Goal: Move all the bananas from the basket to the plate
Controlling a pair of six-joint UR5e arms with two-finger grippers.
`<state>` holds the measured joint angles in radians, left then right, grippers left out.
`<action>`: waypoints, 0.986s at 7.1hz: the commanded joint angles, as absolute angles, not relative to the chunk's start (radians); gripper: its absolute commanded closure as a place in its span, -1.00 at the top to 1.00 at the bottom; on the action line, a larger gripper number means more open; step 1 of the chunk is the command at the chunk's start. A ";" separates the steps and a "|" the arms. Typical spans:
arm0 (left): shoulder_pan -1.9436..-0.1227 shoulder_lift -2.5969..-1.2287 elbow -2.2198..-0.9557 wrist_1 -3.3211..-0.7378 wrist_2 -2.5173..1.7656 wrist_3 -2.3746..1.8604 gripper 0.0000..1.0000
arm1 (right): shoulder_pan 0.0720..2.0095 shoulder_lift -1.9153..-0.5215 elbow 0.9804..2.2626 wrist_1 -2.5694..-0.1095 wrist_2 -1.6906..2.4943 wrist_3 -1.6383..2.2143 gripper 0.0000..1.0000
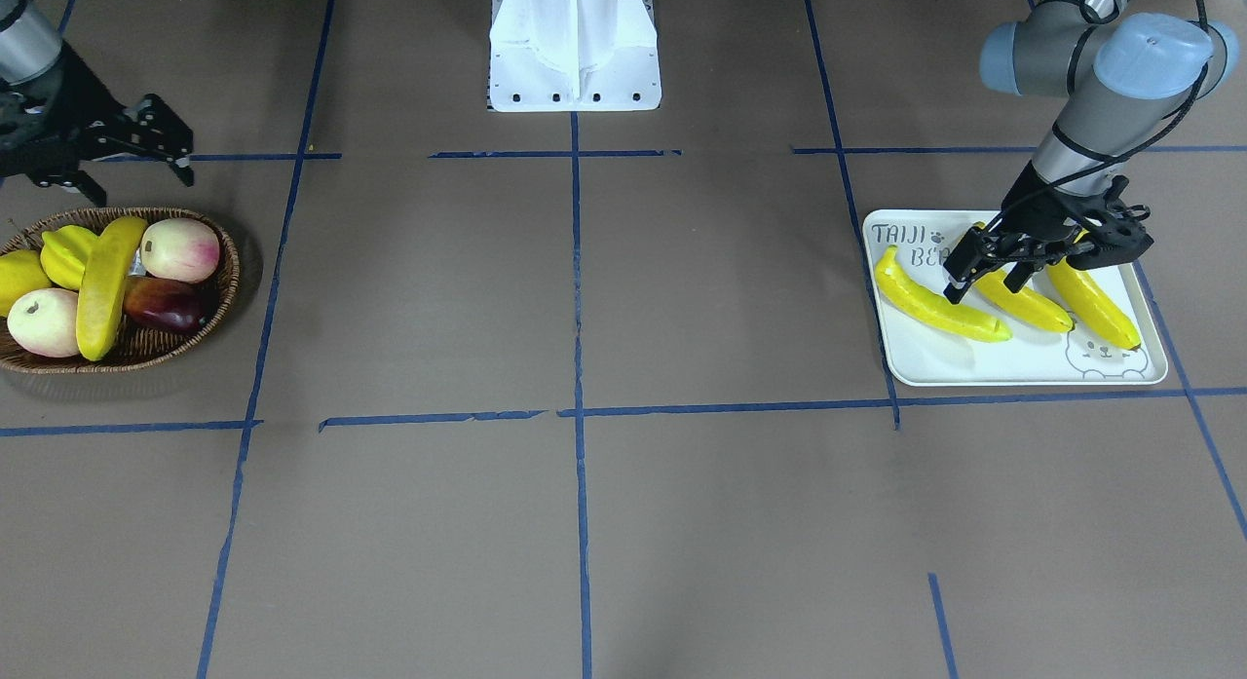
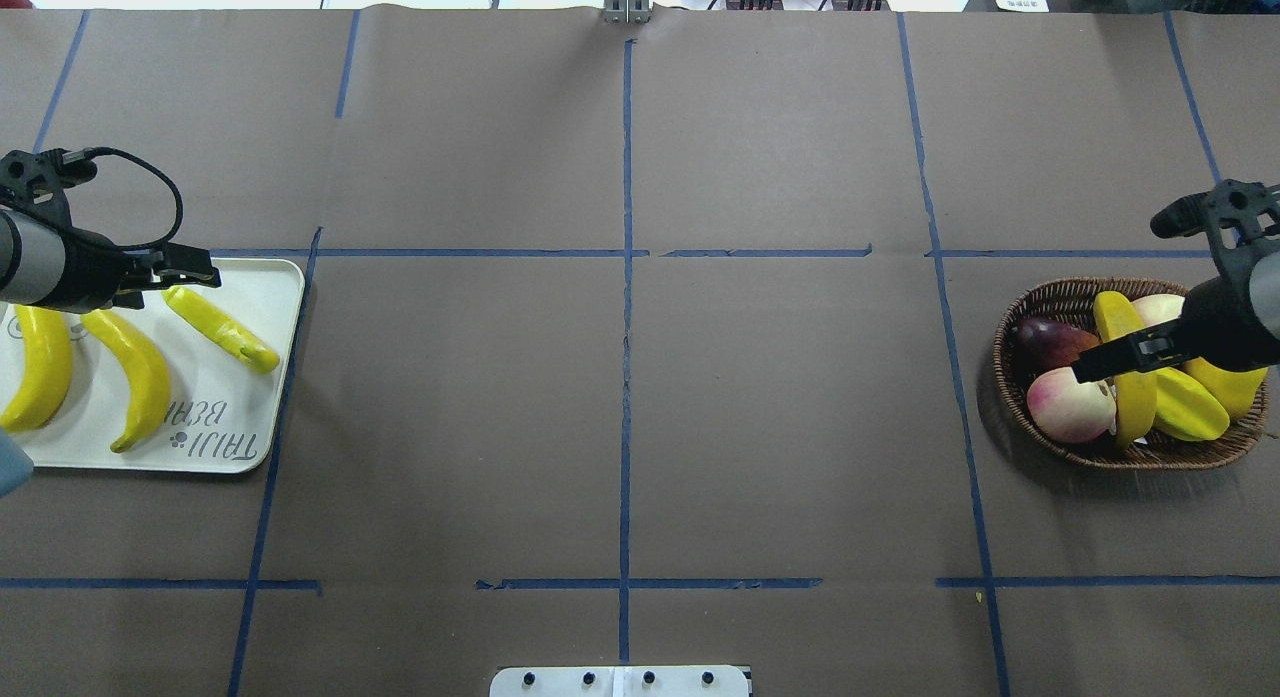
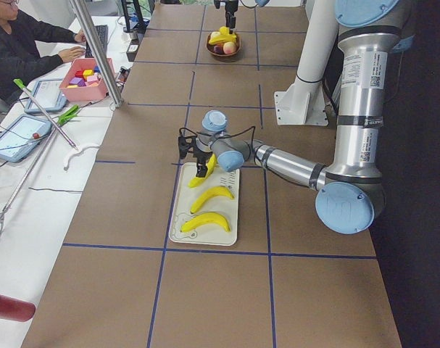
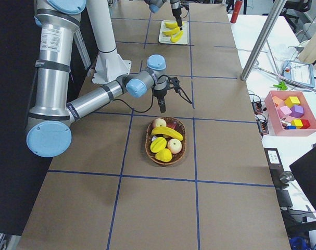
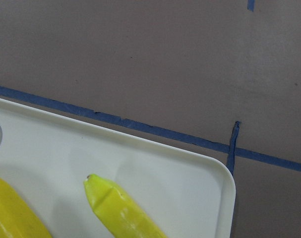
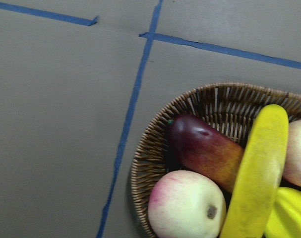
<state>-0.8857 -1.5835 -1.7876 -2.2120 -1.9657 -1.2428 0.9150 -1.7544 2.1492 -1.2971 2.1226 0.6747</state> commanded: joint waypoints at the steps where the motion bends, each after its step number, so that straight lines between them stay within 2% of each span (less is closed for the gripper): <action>1: -0.885 -1.586 -1.790 -2.212 -1.967 -1.244 1.00 | 0.945 -1.748 2.015 -1.226 2.123 0.842 1.00; 5: -0.882 -1.594 -1.792 -2.212 -1.967 -1.250 1.00 | 0.943 -1.721 1.908 -1.224 2.092 0.877 0.98; 6: -0.882 -1.606 -1.790 -2.212 -1.967 -1.252 1.00 | 0.942 -1.723 1.907 -1.226 2.089 0.877 0.77; 7: -0.882 -1.606 -1.790 -2.212 -1.967 -1.252 1.00 | 0.930 -1.721 1.895 -1.224 2.077 0.879 0.46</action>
